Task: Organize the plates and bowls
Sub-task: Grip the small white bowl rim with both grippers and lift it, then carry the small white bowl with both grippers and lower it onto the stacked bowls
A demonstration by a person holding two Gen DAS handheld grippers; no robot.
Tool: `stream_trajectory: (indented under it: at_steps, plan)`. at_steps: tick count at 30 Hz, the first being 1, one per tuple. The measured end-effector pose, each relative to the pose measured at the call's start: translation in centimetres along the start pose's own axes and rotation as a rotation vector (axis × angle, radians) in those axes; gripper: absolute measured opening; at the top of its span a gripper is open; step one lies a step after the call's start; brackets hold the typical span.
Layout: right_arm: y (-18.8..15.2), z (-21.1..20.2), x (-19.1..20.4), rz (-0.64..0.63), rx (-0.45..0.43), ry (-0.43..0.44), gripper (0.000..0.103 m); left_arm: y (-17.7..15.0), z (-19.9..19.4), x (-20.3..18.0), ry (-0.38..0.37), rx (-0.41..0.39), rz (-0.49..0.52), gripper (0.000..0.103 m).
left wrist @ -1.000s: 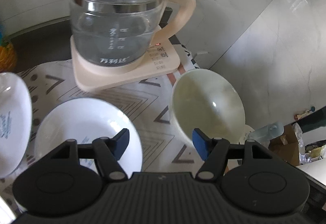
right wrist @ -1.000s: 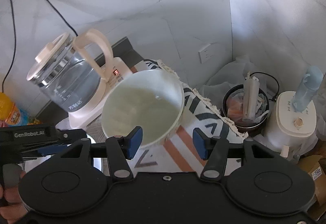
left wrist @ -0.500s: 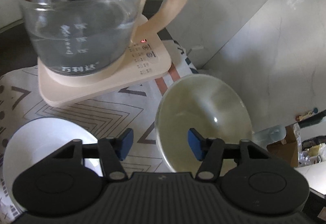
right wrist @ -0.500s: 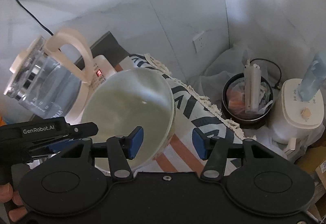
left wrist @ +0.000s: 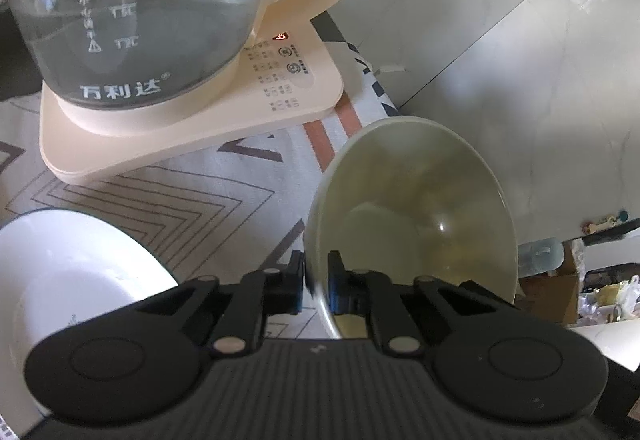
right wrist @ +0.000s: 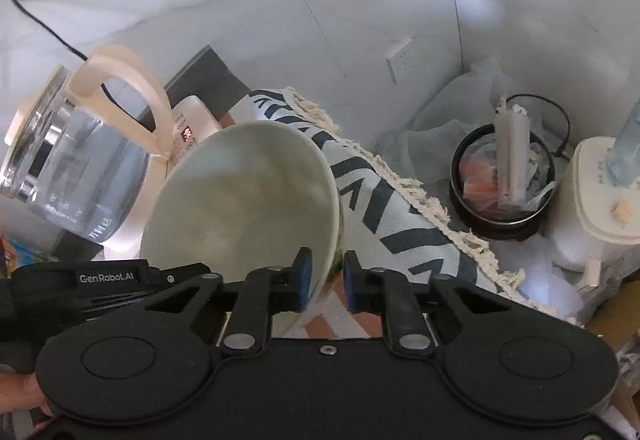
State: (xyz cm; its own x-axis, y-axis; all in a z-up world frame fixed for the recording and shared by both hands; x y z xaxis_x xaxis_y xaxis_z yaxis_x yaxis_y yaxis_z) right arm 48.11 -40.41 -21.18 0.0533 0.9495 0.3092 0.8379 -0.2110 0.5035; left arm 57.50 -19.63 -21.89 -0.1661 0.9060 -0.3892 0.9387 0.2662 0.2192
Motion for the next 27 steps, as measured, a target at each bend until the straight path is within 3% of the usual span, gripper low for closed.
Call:
stream_trajectory:
  at_steps: [27]
  plan:
    - [-1.7, -9.3, 3.8, -0.137, -0.112, 0.038, 0.015, -5.8, -10.9, -0.5, -0.02, -0.137, -0.041, 0.01]
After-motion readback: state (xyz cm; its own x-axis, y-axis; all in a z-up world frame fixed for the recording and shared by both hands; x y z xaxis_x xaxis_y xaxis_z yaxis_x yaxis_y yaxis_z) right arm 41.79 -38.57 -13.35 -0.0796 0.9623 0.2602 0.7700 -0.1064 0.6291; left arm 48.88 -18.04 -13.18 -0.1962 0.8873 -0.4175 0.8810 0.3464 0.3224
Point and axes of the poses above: each gripper's, at about its wrist camera, not at the fingertips, and z roughly the way its jaws point, x to its left, y to its top, the point moved 1 cm from there along z, roughly the way its jaws point, and after that the axes turned 13 degrees about -z, right-handed, at the moved point
